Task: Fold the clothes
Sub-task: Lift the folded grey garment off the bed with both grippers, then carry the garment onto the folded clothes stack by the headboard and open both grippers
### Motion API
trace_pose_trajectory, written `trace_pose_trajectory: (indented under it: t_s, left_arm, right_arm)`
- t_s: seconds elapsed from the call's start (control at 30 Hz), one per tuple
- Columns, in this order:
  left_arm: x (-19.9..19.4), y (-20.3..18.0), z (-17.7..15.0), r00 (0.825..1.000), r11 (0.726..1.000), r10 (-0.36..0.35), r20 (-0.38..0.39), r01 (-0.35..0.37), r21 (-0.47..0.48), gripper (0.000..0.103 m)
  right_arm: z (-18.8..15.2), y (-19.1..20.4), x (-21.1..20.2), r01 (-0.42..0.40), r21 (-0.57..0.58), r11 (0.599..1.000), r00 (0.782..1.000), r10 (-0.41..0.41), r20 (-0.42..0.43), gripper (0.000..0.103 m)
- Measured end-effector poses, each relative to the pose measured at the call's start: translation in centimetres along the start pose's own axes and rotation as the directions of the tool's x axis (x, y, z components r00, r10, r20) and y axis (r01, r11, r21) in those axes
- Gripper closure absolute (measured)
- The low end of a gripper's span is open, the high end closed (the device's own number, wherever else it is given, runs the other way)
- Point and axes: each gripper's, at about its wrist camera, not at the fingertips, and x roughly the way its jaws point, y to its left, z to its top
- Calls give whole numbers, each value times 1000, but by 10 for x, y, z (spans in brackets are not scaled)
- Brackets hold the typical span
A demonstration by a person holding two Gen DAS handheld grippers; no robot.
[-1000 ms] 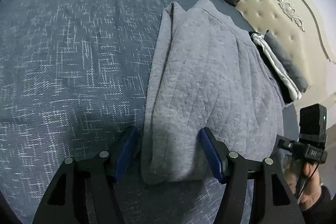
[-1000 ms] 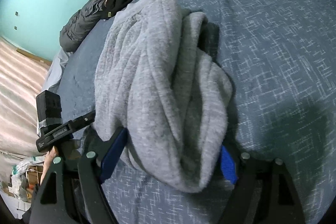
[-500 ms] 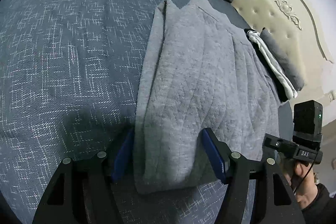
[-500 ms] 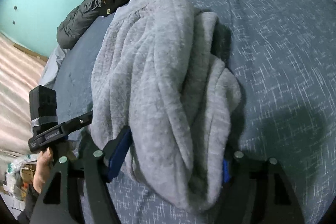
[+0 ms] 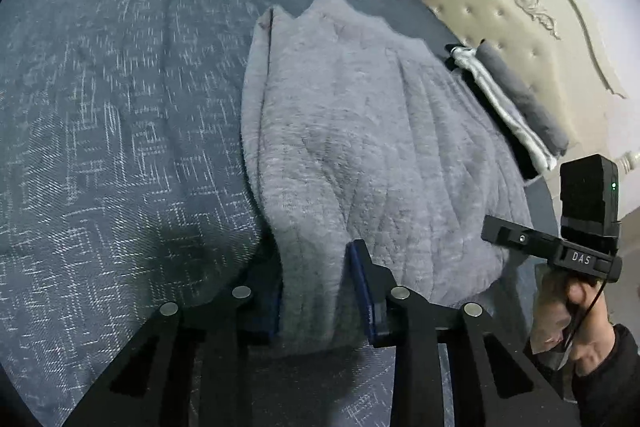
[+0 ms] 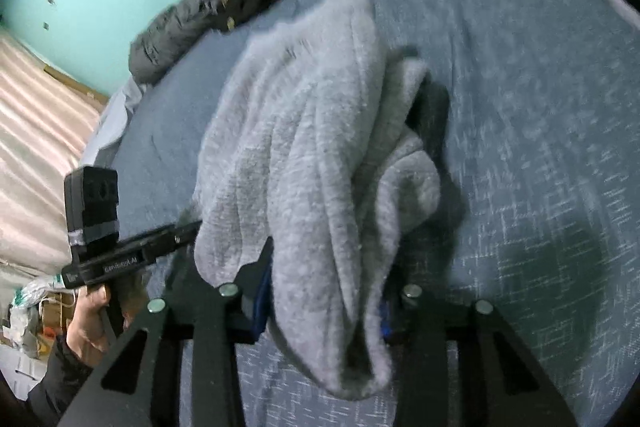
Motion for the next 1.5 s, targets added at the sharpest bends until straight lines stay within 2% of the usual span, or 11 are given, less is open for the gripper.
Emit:
trace_pose_trajectory:
  t_s: [0.07, 0.17, 0.2, 0.27, 0.3, 0.37, 0.47, 0.83, 1.27, 1.5]
  left_arm:
    - [7, 3, 1, 1000, 1000, 7, -12, -7, -7, 63]
    - [7, 16, 0, 1000, 999, -21, -4, 21, -37, 58]
    - [6, 17, -1, 1000, 999, -22, -4, 22, -35, 57]
    - [5, 17, -2, 1000, 999, -25, -2, 25, -31, 57]
    - [4, 18, -2, 1000, 999, -26, -2, 26, -29, 58]
    - [2, 14, -2, 1000, 1000, -20, -1, 20, -15, 67]
    - [2, -4, 4, 1000, 1000, 13, 2, -13, 22, 77]
    - [-38, -67, 22, 996, 993, 25, 81, -34, 117, 81]
    - [-55, -147, 41, 993, 978, 14, 121, -39, 206, 82]
    - [-57, -188, 54, 991, 967, 4, 135, -38, 252, 83]
  right_arm:
    - [-1, -5, 8, 9, 17, 1000, 1000, -9, -26, 47]
    - [-3, -13, 12, -10, 48, 999, 1000, 10, -15, 42]
    - [-5, -12, 12, -12, 38, 999, 1000, 13, -8, 43]
    - [-7, -10, 11, -14, 11, 1000, 1000, 14, 7, 55]
    - [-8, -9, 10, -14, 5, 1000, 1000, 13, 10, 57]
    - [-8, -5, 5, -16, -11, 1000, 1000, 16, 17, 63]
    - [-6, 6, -3, -23, -43, 999, 999, 24, 29, 67]
    - [14, 34, -62, 26, -226, 974, 996, -5, 93, 71]
    - [32, 32, -129, 106, -329, 938, 986, -57, 154, 72]
    - [38, 25, -161, 128, -341, 931, 979, -64, 194, 72]
